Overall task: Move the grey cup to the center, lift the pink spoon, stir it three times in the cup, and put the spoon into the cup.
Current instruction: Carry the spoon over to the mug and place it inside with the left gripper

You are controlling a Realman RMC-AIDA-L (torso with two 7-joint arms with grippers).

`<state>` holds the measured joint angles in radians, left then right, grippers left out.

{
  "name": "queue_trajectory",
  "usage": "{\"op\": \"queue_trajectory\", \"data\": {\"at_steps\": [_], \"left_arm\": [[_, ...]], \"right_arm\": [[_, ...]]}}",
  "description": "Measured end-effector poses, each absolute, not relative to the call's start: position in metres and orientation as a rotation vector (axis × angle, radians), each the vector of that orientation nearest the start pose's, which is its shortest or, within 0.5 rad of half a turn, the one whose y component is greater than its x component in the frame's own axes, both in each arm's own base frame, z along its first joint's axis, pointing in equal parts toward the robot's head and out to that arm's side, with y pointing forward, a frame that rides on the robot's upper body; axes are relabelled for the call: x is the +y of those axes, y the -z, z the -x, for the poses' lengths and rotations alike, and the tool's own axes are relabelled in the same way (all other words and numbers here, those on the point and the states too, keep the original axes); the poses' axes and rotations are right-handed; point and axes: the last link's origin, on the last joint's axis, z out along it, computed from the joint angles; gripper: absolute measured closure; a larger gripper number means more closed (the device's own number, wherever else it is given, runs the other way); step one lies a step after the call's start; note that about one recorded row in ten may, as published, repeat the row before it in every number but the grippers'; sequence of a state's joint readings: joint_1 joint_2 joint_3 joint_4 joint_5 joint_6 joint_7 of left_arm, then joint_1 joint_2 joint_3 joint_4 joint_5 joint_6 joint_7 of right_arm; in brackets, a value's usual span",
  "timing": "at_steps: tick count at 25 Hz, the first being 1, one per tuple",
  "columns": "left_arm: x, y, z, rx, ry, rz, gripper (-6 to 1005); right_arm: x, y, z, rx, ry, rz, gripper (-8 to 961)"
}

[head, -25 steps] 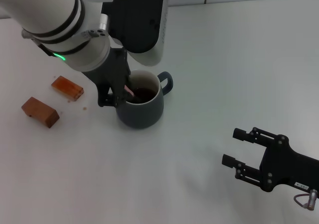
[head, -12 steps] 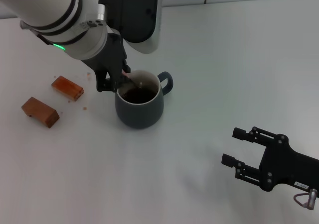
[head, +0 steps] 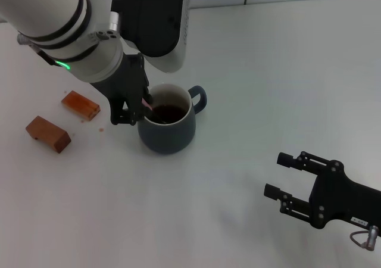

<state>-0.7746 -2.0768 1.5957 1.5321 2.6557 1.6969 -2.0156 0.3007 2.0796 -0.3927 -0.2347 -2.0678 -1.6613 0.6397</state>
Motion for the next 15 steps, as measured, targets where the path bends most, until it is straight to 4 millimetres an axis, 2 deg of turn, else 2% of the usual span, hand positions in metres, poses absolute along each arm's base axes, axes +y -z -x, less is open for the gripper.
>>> {"op": "queue_trajectory", "data": {"at_steps": [9,15], "left_arm": [[0.352,0.017,0.086,0.397,-0.769,2.792,843],[0.359,0.015,0.093,0.339,-0.782,2.760,842]], "right_arm": [[0.213,0.045,-0.323,0.411,-0.908,2.521,272],[0.213,0.045,-0.321,0.406,-0.915,2.526,272]]}}
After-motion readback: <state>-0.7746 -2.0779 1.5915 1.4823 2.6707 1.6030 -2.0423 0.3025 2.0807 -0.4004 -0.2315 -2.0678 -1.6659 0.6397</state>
